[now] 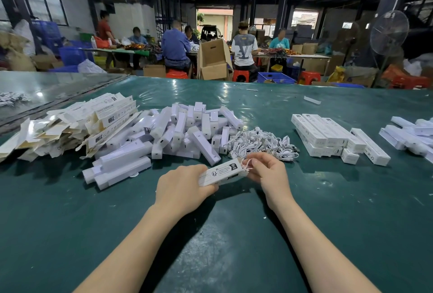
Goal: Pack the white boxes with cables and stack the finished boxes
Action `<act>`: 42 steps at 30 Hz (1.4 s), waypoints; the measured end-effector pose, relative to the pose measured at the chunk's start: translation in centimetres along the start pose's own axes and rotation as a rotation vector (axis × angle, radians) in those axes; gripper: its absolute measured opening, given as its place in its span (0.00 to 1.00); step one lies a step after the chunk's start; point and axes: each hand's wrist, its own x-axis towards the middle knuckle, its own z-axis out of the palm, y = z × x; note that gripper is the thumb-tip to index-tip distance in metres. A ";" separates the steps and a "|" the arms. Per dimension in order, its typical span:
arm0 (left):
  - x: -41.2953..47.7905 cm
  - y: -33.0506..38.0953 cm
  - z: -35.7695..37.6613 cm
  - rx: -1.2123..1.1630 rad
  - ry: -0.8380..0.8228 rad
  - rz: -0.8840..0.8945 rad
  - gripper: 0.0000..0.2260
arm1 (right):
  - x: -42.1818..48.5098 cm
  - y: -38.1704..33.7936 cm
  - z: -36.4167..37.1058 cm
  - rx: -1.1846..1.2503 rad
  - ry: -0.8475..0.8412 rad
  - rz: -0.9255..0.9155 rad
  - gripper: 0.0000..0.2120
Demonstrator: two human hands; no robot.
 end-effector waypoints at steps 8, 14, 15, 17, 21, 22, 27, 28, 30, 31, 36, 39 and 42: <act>0.0 0.1 -0.1 -0.034 -0.006 -0.011 0.14 | -0.1 -0.2 -0.2 0.074 0.020 -0.031 0.11; -0.1 0.1 -0.2 -0.043 0.008 -0.019 0.14 | 0.0 -0.2 -0.4 0.013 0.006 -0.044 0.12; -0.1 0.1 -0.2 -0.046 0.011 -0.020 0.14 | 0.0 -0.2 -0.5 0.006 0.004 -0.048 0.12; -0.2 0.1 -0.2 -0.047 0.013 -0.022 0.13 | 0.1 -0.2 -0.6 0.011 0.004 -0.049 0.12; -0.2 0.1 -0.2 -0.060 0.011 -0.031 0.13 | 0.3 -0.1 -0.7 0.007 0.004 -0.049 0.13; -0.2 0.1 -0.2 -0.058 0.011 -0.031 0.13 | 0.3 0.0 -0.7 0.003 0.005 -0.051 0.13; -0.2 0.2 -0.2 -0.045 0.005 -0.026 0.13 | 0.3 0.0 -0.5 -0.084 0.014 -0.083 0.15; -0.2 0.3 -0.2 -0.037 0.001 -0.022 0.13 | 0.3 0.0 -0.4 -0.124 0.018 -0.100 0.15; -0.3 0.4 -0.2 -0.024 -0.008 -0.017 0.13 | 0.1 0.1 -0.3 -0.204 0.021 -0.120 0.16; -0.3 0.4 -0.1 -0.025 -0.007 -0.017 0.13 | 0.1 0.1 -0.2 -0.234 0.023 -0.124 0.16; -0.5 0.4 -0.1 -0.054 0.040 -0.028 0.13 | 0.2 0.2 0.1 -0.281 0.042 -0.124 0.19; -0.6 0.5 -0.1 -0.058 0.057 -0.043 0.12 | 0.3 0.4 0.1 -0.273 0.018 -0.101 0.19; -0.5 0.4 0.0 -0.050 0.064 -0.059 0.13 | 0.4 0.4 0.0 -0.331 -0.001 -0.114 0.20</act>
